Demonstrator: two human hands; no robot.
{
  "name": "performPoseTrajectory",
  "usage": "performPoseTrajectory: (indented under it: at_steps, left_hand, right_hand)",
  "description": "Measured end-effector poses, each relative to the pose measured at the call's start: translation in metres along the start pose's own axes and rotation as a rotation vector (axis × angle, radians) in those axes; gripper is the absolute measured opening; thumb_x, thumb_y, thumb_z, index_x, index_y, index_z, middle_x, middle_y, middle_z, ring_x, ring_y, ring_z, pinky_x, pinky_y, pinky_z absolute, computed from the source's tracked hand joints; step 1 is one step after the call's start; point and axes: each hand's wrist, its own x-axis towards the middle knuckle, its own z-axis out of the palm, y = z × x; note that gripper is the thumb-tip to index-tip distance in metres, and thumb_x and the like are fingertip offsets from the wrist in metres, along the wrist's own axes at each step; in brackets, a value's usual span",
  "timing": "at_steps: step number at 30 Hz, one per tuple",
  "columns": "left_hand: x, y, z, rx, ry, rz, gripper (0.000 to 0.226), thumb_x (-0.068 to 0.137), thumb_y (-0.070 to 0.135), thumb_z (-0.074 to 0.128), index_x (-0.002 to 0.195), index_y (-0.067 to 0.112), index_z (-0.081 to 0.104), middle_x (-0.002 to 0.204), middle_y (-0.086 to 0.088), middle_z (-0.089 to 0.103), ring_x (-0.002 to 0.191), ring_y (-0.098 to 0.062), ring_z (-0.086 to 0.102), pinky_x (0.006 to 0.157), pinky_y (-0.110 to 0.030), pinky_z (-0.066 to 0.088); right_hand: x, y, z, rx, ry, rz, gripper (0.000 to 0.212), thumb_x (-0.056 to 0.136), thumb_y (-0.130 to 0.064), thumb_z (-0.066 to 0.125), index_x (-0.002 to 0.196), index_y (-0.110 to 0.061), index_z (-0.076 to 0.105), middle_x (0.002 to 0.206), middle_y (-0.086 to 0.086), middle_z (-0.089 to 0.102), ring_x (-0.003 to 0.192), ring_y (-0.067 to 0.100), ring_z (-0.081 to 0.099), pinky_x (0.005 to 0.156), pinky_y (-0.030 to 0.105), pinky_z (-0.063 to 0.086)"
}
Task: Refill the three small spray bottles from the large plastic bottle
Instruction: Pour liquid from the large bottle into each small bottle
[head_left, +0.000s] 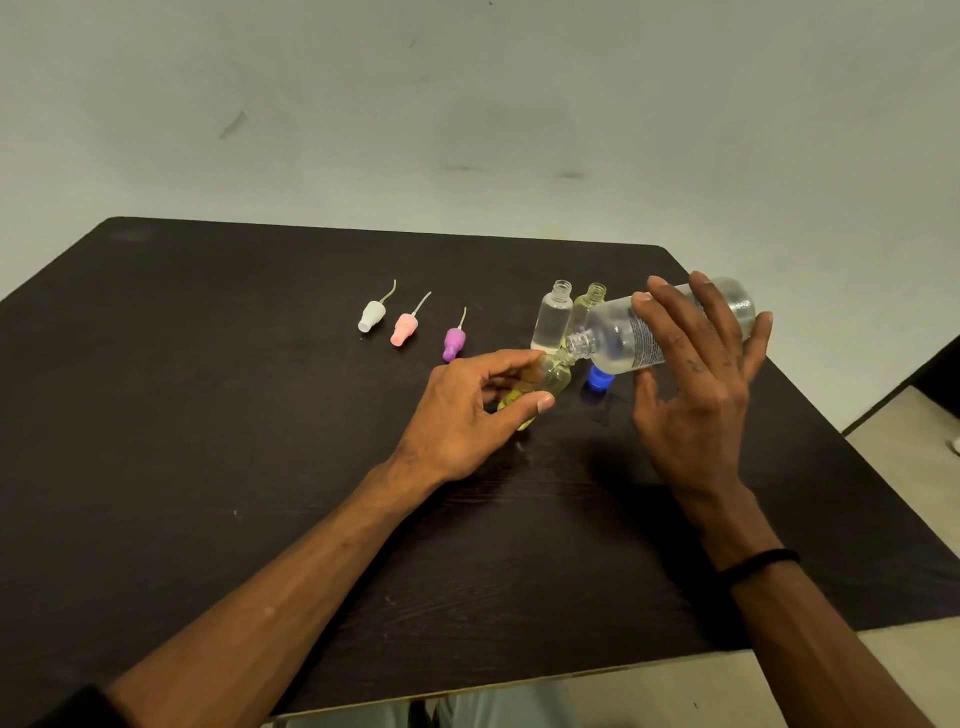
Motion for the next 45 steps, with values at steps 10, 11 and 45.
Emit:
performPoseTrajectory:
  at_steps: [10,11,45]
  left_hand:
    - [0.0007,-0.0004,0.0,0.003,0.004,-0.008,0.047,0.091,0.016,0.08,0.137,0.013,0.068,0.122,0.006,0.076,0.111,0.0,0.072,0.1,-0.021,0.056]
    - [0.0008,-0.0003,-0.0001,0.005,0.005,-0.01,0.047,0.091,0.017,0.081,0.137,0.013,0.068,0.122,0.006,0.076,0.111,0.0,0.072,0.101,-0.021,0.056]
    - [0.0001,0.0,-0.0003,0.019,-0.003,-0.003,0.048,0.092,0.02,0.08,0.138,0.014,0.067,0.125,0.007,0.075,0.114,0.0,0.071,0.102,-0.024,0.056]
  right_hand:
    - [0.0001,0.0003,0.0,-0.002,0.001,0.0,0.077,0.077,0.015,0.071,0.146,-0.014,0.058,0.159,-0.002,0.047,0.156,0.027,0.033,0.12,0.078,0.006]
    - [0.0002,0.0005,0.0002,-0.002,0.004,-0.001,0.077,0.077,0.015,0.071,0.146,-0.014,0.058,0.159,-0.001,0.047,0.156,0.027,0.033,0.12,0.078,0.006]
    - [-0.0006,0.0012,0.0012,-0.004,0.018,-0.014,0.075,0.077,0.016,0.072,0.145,-0.014,0.06,0.158,-0.001,0.048,0.156,0.027,0.034,0.12,0.078,0.007]
